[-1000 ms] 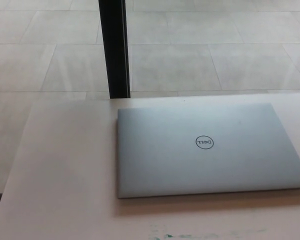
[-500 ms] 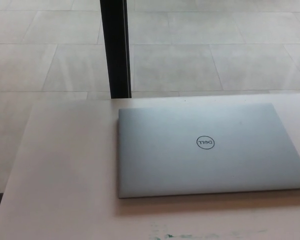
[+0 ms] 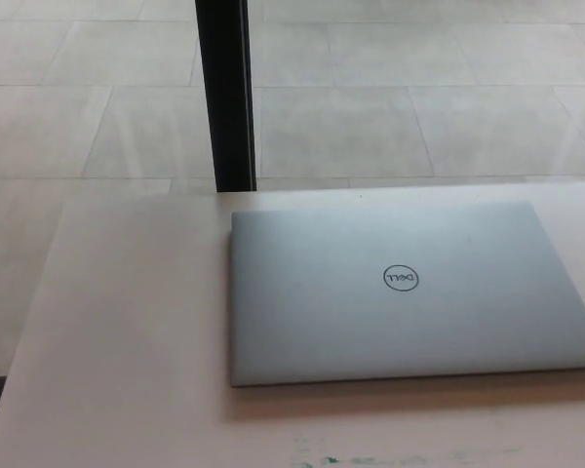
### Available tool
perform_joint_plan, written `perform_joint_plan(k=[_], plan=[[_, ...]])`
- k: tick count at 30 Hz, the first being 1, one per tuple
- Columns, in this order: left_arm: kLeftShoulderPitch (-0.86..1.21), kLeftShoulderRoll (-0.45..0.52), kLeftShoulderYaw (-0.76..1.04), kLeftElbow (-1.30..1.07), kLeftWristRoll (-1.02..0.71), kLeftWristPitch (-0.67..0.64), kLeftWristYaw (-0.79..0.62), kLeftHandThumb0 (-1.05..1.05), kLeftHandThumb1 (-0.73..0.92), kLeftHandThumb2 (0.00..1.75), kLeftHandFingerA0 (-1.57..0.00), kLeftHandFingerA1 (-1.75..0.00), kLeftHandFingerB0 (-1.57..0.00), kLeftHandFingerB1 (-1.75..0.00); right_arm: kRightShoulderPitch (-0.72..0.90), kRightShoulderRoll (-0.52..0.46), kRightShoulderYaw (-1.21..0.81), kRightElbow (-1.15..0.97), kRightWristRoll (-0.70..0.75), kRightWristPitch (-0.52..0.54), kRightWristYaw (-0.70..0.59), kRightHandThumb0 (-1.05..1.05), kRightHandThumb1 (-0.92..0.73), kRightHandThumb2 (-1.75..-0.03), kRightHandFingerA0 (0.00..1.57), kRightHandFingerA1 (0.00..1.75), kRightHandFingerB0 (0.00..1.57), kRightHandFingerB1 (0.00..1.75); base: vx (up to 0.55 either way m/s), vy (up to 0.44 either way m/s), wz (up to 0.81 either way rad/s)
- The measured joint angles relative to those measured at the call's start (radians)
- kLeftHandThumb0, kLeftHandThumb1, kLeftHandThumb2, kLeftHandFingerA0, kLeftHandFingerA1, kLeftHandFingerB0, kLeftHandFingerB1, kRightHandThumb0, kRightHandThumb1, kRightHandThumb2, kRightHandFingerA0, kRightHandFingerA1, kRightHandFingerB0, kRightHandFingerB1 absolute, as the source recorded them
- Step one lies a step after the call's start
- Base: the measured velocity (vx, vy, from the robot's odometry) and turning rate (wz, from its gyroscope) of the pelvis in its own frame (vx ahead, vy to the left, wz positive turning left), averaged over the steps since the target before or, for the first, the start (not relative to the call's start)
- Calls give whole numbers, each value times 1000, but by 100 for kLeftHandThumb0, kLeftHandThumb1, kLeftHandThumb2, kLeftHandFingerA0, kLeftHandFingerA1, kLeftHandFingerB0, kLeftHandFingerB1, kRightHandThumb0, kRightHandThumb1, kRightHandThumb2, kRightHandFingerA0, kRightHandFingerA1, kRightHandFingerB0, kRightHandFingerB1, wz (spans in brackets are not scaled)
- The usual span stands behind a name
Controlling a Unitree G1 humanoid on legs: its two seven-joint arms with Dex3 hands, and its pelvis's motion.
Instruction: The robot uses its right hand to push down on the lid of a laptop kept in the middle of the desk to close it
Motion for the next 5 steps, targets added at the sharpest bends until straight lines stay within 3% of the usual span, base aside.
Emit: perform_joint_plan(k=[1, 2, 5], plan=[[-1, 0, 0, 2, -1, 0, 0, -105, 55, 111, -22, -50, -15, -43, 2, 2, 4, -1, 3, 0, 0, -97, -92, -74, 51, 109, 14, 83, 0, 0, 0], [-2, 0, -1, 5, -3, 0, 0, -105, 78, 70, -26, -44, -21, -37, 2, 2, 11, -1, 8, 0, 0, -96, -92, -72, 52, 110, 16, 81, 0, 0, 0], [-6, 0, -2, 8, -5, 0, 0, -105, 81, 71, -24, -41, -19, -34, 1, 3, 18, -2, 21, 0, 0, -97, -92, -72, 55, 109, 18, 81, 0, 0, 0]])
